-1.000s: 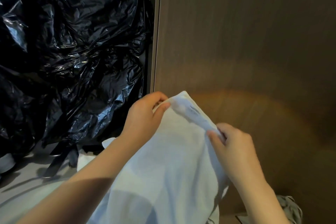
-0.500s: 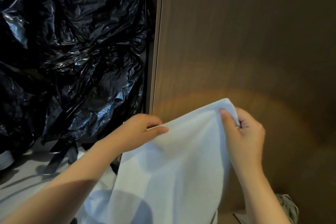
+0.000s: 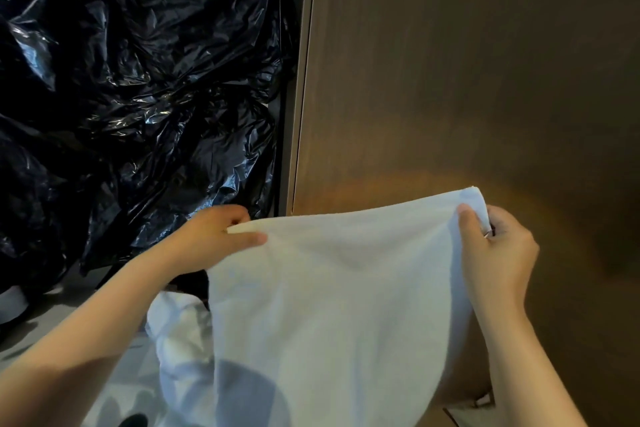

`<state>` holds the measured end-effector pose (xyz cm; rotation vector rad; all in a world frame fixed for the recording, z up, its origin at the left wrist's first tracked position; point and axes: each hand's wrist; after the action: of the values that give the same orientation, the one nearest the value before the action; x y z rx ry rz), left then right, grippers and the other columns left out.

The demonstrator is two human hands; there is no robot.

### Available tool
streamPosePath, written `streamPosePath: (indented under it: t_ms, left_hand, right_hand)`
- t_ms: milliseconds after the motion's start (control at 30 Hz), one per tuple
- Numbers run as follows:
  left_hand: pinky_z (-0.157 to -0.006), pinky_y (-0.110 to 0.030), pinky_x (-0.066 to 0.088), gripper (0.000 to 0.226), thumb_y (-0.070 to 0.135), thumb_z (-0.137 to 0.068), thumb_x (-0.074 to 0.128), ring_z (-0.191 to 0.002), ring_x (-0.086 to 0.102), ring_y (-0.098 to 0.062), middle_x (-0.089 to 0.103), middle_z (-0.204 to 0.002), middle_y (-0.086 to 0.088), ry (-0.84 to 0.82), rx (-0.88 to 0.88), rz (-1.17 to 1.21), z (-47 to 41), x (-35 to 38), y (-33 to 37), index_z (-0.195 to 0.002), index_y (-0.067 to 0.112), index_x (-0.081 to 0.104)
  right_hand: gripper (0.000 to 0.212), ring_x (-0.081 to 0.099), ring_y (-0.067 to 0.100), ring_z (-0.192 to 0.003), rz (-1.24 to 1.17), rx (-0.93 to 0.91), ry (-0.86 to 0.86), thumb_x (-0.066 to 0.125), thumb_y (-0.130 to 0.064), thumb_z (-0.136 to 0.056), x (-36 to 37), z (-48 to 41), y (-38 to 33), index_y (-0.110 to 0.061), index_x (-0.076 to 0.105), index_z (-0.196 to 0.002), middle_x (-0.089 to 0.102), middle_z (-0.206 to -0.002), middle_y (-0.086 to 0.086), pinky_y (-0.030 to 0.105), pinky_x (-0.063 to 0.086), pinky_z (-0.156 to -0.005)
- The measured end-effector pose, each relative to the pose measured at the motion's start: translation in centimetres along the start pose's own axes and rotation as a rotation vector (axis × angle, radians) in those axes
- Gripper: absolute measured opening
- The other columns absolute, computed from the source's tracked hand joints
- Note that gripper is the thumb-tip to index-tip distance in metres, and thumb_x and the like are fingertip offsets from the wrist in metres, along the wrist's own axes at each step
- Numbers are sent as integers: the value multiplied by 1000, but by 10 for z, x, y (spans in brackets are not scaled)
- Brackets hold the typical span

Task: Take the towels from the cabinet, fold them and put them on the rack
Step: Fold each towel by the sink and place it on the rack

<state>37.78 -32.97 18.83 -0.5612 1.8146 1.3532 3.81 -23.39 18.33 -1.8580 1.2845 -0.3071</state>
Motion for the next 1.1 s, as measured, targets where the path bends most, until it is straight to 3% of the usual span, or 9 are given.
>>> streamPosePath:
  t_ms: [67,133,233,333,467,667,800,933,1100]
  left_hand:
    - [-49,-18,41,40,44,-79,73,-54,56,-11,61,-63,-1,-40,-76,483,8,-5,21,-73,8,58]
    - [-56,-25,48,50,44,-74,73,-66,61,-23,65,-77,-14,-83,-123,867,15,-4,41,-88,-4,63]
    - [-68,-32,53,64,41,-71,72,-82,61,-30,66,-93,-21,-51,-168,1128,26,1,65,-108,-10,61]
    - [-71,-33,54,48,39,-72,71,-79,66,-25,69,-84,-14,14,-154,1313,33,1,80,-101,0,69]
    - [-57,-25,56,20,22,-75,68,-64,68,-16,71,-73,-10,-9,-61,1419,35,8,104,-83,4,71]
    - [-76,-30,58,16,4,-90,59,-75,72,-16,75,-88,-13,-21,-234,1405,34,46,109,-104,3,67]
    - [-76,-28,60,15,5,-90,62,-84,73,-18,75,-95,-13,-11,-179,1325,47,56,105,-102,6,71]
    - [-67,-19,56,14,7,-84,69,-75,72,-12,76,-87,-6,89,-67,1167,56,51,108,-87,18,78]
    - [-74,-24,59,16,10,-84,70,-84,73,-18,77,-91,-4,152,8,1090,57,43,107,-94,19,78]
  right_hand:
    - [34,54,10,-58,25,-30,20,57,-38,-97,1,3,-7,-24,56,-66,56,-64,-12,16,35,-43]
    - [29,57,8,-63,22,-57,27,57,-37,-97,4,8,-17,-26,57,-70,58,-69,-16,14,38,-43]
    - [31,56,6,-61,-46,-84,33,54,-39,-99,1,14,-32,-28,57,-70,58,-67,-17,9,38,-41]
    - [39,47,6,-52,-124,-88,92,49,-38,-100,-9,13,-46,-25,49,-63,50,-57,-13,10,34,-43]
    - [25,51,3,-58,-190,-102,41,52,-33,-99,-13,18,-65,-25,57,-76,54,-65,-16,8,38,-49]
    - [16,65,4,-72,-345,-105,-477,59,-41,-90,7,67,-75,-29,68,-94,68,-80,-15,9,46,-58]
    - [12,65,9,-78,-295,-125,-407,65,-28,-93,17,81,-67,-37,69,-87,69,-81,-17,14,50,-59]
    - [16,59,14,-73,-262,-185,-279,69,-19,-90,19,80,-68,-33,74,-85,61,-75,-9,21,46,-58]
    - [12,61,12,-84,-323,-193,-442,63,-36,-94,16,80,-77,-34,75,-94,61,-83,-11,13,47,-64]
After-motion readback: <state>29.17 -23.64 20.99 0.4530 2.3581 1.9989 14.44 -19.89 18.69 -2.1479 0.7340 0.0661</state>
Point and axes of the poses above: each hand's wrist, its own z-axis away from the middle knuckle, its own x-axis out of the palm, y = z × x
